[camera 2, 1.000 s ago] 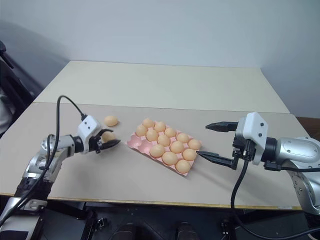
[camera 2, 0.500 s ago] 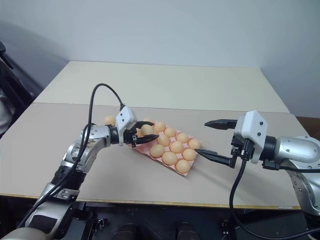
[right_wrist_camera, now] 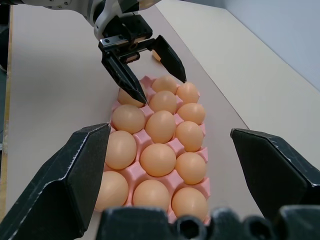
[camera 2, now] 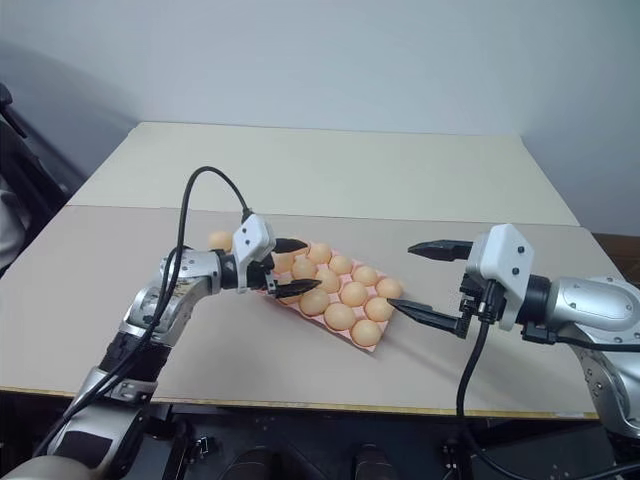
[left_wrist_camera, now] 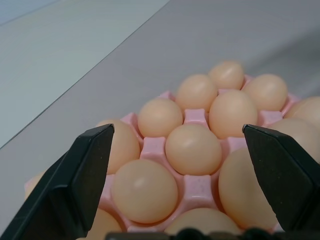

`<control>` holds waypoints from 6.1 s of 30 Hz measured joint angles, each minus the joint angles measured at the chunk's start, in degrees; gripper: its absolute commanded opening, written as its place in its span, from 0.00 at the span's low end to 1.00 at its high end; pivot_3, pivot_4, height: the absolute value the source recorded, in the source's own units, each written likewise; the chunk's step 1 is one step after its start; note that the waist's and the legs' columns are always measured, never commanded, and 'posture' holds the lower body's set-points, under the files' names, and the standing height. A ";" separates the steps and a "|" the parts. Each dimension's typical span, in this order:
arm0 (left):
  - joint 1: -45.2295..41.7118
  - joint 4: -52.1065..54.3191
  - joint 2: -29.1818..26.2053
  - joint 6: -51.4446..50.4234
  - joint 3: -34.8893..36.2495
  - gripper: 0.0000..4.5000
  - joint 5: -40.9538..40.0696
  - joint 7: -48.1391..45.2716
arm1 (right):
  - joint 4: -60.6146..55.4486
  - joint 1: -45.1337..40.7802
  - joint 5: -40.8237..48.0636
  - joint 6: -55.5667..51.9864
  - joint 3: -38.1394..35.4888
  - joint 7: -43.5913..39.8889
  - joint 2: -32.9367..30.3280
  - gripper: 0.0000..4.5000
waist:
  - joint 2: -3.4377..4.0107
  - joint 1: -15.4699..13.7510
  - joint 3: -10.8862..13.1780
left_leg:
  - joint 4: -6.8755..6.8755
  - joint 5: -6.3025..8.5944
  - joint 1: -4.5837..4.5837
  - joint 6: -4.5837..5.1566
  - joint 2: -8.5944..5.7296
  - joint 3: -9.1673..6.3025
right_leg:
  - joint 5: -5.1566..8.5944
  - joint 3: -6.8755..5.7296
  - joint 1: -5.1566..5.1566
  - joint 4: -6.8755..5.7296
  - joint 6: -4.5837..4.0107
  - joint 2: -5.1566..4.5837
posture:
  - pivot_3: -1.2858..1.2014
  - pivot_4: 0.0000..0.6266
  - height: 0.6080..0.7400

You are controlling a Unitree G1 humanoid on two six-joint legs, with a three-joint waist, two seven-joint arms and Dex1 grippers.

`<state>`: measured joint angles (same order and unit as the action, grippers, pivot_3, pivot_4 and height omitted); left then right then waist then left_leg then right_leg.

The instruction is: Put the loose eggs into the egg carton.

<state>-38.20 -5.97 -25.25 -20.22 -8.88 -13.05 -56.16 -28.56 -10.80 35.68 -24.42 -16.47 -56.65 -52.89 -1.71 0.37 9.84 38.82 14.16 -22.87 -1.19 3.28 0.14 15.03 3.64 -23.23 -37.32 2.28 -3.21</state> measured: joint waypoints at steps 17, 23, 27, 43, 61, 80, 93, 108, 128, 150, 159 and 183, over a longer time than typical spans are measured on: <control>25.76 10.92 -21.59 1.63 31.93 1.00 -11.07 -3.83 | 8.01 -6.88 -0.87 1.82 5.01 -4.00 1.94 1.00 | 0.00 0.39 0.00 | -0.08 0.00 0.03 0.00 0.11 0.05 | 0.00 -0.02 -0.03 0.08 0.00 -0.01 | 0.52 0.24 1.00; 35.93 13.84 -22.73 1.48 41.10 1.00 -16.26 -6.52 | 9.55 -6.71 -0.88 1.84 5.07 -6.13 1.87 1.00 | 0.00 0.01 0.00 | -0.08 0.01 0.04 -0.01 0.11 0.07 | 0.00 -0.12 0.01 0.07 -0.01 -0.07 | 0.52 0.24 1.00; 37.12 15.15 -22.73 1.48 41.71 1.00 -16.62 -5.79 | 9.95 -6.58 -0.89 1.84 5.04 -6.77 1.84 1.00 | 0.00 0.04 0.00 | -0.09 0.01 0.03 -0.01 0.11 0.07 | 0.00 -0.12 0.01 0.09 -0.01 -0.06 | 0.52 0.24 1.00; 13.40 -6.35 -17.97 6.02 27.56 1.00 -9.52 1.58 | 9.07 -7.11 -1.00 1.83 4.62 -5.84 1.79 1.00 | 0.00 -0.48 -0.01 | -0.08 0.01 0.02 -0.01 0.03 0.04 | -0.01 -0.13 0.02 0.06 -0.01 -0.06 | 0.52 0.24 1.00; -15.91 -60.63 -6.61 27.63 13.17 1.00 8.98 6.75 | 1.58 -4.14 0.64 0.44 1.27 -2.01 1.38 1.00 | -0.03 -0.19 -0.01 | -0.02 0.00 -0.13 0.00 -0.13 -0.05 | -0.05 -0.11 -0.05 0.09 0.08 -0.12 | 0.52 0.24 1.00; -19.62 -68.40 -4.42 27.51 12.62 0.00 13.94 15.48 | -0.59 -4.63 1.59 0.12 1.29 -0.68 1.06 1.00 | -0.04 -0.16 -0.01 | -0.02 0.00 -0.14 0.00 -0.20 -0.07 | -0.06 -0.11 -0.05 0.06 0.13 -0.18 | 0.52 0.24 1.00; -17.90 -67.18 -11.46 25.25 16.91 0.34 10.65 3.07 | -0.53 -4.53 1.44 0.28 2.01 -0.50 1.75 1.00 | -0.04 0.31 -0.01 | -0.02 0.00 -0.14 0.00 -0.20 -0.08 | -0.06 -0.12 -0.05 0.06 0.13 -0.18 | 0.52 0.24 1.00; -15.04 -57.98 -13.12 24.76 19.79 1.00 6.07 -3.06 | -0.13 -5.18 1.07 0.61 2.35 -0.63 1.87 1.00 | -0.04 0.29 -0.01 | -0.01 0.00 -0.14 0.00 -0.20 -0.09 | -0.06 -0.13 -0.05 0.03 0.14 -0.20 | 0.52 0.24 1.00; -15.74 -52.76 -0.89 13.84 19.11 1.00 6.00 16.61 | -0.49 -5.62 1.07 0.60 2.54 0.50 2.71 1.00 | -0.04 0.25 -0.01 | 0.02 0.00 -0.18 0.00 -0.22 -0.13 | -0.06 -0.13 -0.05 0.03 0.14 -0.21 | 0.52 0.24 1.00; -22.25 -63.52 4.99 13.96 17.10 0.52 8.96 29.22 | -2.43 -3.42 1.11 0.60 2.05 2.34 2.71 1.00 | -0.05 0.23 -0.02 | 0.01 0.00 -0.18 0.00 -0.26 -0.14 | -0.06 -0.13 -0.05 0.05 0.15 -0.22 | 0.52 0.24 1.00; -21.99 -62.16 4.22 14.43 16.53 0.46 8.90 26.01 | -2.48 -2.35 1.10 0.60 1.74 2.82 2.70 1.00 | -0.05 0.24 -0.02 | 0.01 0.00 -0.19 0.00 -0.26 -0.14 | -0.06 -0.13 -0.04 0.05 0.15 -0.22 | 0.52 0.24 1.00; -6.15 -28.57 -2.32 16.69 7.36 0.83 1.61 -18.28 | -2.48 -2.40 1.09 0.60 1.82 2.71 2.69 1.00 | -0.04 0.25 -0.02 | 0.04 -0.01 -0.15 0.00 -0.25 -0.13 | -0.06 -0.10 -0.01 0.06 0.16 -0.22 | 0.52 0.24 1.00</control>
<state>-44.35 -34.55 -27.56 -3.53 -1.52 -11.44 -74.44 -31.04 -13.20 36.76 -23.82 -14.65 -53.93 -50.20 -1.75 0.62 9.82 38.86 14.15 -23.02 -1.20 3.04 0.00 14.97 3.54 -23.23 -37.26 2.44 -3.43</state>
